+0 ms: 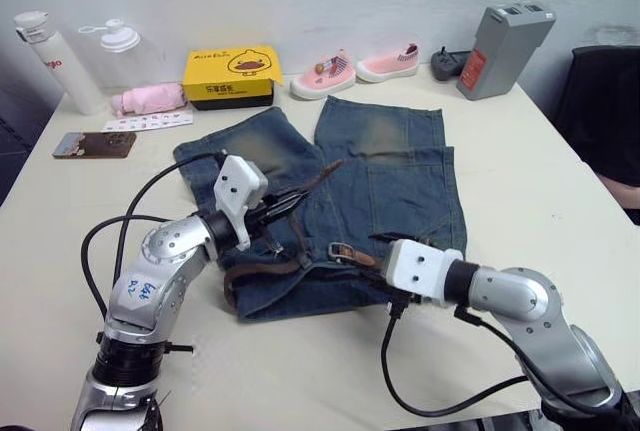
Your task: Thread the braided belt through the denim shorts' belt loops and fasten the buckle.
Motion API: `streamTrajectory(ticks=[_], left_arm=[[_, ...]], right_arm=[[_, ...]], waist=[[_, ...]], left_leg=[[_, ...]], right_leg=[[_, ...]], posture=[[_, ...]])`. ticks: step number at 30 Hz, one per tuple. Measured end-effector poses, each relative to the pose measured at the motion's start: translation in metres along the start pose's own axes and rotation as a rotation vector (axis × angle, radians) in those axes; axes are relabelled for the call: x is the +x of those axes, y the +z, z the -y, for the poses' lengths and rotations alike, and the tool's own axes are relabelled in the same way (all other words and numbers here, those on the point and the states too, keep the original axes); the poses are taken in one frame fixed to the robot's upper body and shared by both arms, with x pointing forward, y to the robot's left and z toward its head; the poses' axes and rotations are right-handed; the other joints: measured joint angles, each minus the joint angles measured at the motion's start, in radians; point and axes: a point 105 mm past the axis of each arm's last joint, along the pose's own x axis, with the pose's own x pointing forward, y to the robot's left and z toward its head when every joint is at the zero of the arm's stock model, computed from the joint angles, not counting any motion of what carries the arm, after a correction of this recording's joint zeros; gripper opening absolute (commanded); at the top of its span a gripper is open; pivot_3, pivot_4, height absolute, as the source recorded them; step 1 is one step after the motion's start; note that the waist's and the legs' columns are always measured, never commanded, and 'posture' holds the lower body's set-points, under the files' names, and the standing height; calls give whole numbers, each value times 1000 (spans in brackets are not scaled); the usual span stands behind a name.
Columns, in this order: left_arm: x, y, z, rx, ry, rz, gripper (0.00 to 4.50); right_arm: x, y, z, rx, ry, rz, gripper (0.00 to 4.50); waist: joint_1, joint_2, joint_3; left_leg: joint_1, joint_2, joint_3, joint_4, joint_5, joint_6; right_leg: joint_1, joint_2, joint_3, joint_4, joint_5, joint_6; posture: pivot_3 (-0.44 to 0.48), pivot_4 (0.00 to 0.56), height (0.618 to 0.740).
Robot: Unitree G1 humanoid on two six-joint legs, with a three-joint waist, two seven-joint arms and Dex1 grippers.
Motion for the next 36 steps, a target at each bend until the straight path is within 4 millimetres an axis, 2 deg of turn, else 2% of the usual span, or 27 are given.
streamTrajectory(ticks=[4, 9, 10, 11, 14, 15, 16, 22, 25, 27, 30, 36], left_arm=[[1, 1, 0, -13, -4, -3, 0], [0, 1, 0, -18, -6, -7, 0], [-1, 1, -1, -15, -3, -10, 0], [-2, 1, -2, -9, 1, -14, 0], [-7, -2, -3, -2, 1, -31, 0], [-8, -4, -2, -2, -4, -37, 0], [-9, -5, 1, 4, -18, -48, 0], [-12, -18, 12, 11, -85, -101, 0], [-15, -18, 19, 38, -132, -120, 0], [-24, -24, 33, 54, -225, -167, 0], [-31, -33, 41, 34, -276, -218, 0], [-33, -52, 33, -57, -201, -297, 0]], right_arm=[[10, -9, -13, 56, 10, -18, 3074], [18, -26, -8, 91, -47, -76, 3074], [18, -30, -7, 94, -58, -89, 2574], [19, -32, -7, 100, -63, -94, 2440], [21, -31, -6, 113, -74, -86, 1030], [21, -30, -5, 114, -75, -83, 427], [22, -29, -3, 128, -83, -75, 114], [27, -26, 1, 255, -94, -76, 33], [26, -25, 5, 333, -104, -87, 33], [27, -25, 6, 416, -114, -103, 33], [27, -25, 10, 477, -127, -115, 33], [27, -21, 15, 517, -149, -122, 33]], waist=[[2, 0, 0], [3, -1, 0], [3, -1, 0], [2, -1, 0], [2, -1, 0], [2, -1, 0], [1, -1, 0], [1, 0, 0], [-1, 0, 0], [-1, 1, -1], [-1, 2, 0], [0, 2, 0]], left_leg=[[0, 0, 0, 0, 0, 0], [0, 0, 0, 0, 0, 0], [-1, 0, 0, 0, 0, 0], [-1, 0, 0, 0, 0, 0], [0, 0, 0, 0, 0, 0], [0, 0, 0, 0, 0, -1], [0, 0, 0, 0, 0, -1], [0, 0, -1, 0, 0, -1], [0, 1, -2, -1, 0, -1], [0, 1, -2, -1, -1, -1], [0, 0, -3, -2, -1, -2], [0, 0, -4, -2, -2, -2]], right_leg=[[-1, 0, 0, 0, 0, 0], [-1, 0, 0, -1, 0, 0], [-1, 0, 0, -1, 0, 0], [-1, 0, 0, -1, 0, 0], [-1, 0, 0, -1, 0, 0], [-1, 0, 0, 0, 0, 0], [-1, 1, 0, 0, 0, 0], [-1, 1, 0, 0, 0, 0], [-2, 0, 1, 0, 0, 0], [-2, 0, 2, 0, 0, 0], [-2, 0, 2, 0, 0, 0], [-3, 0, 2, 0, 0, 0]], posture=[[0, 150, 712], [0, 150, 712], [0, 150, 712], [0, 150, 712], [0, 150, 712], [0, 150, 712], [0, 150, 712], [0, 150, 712], [0, 150, 712], [0, 150, 712], [0, 150, 712], [0, 150, 712]])
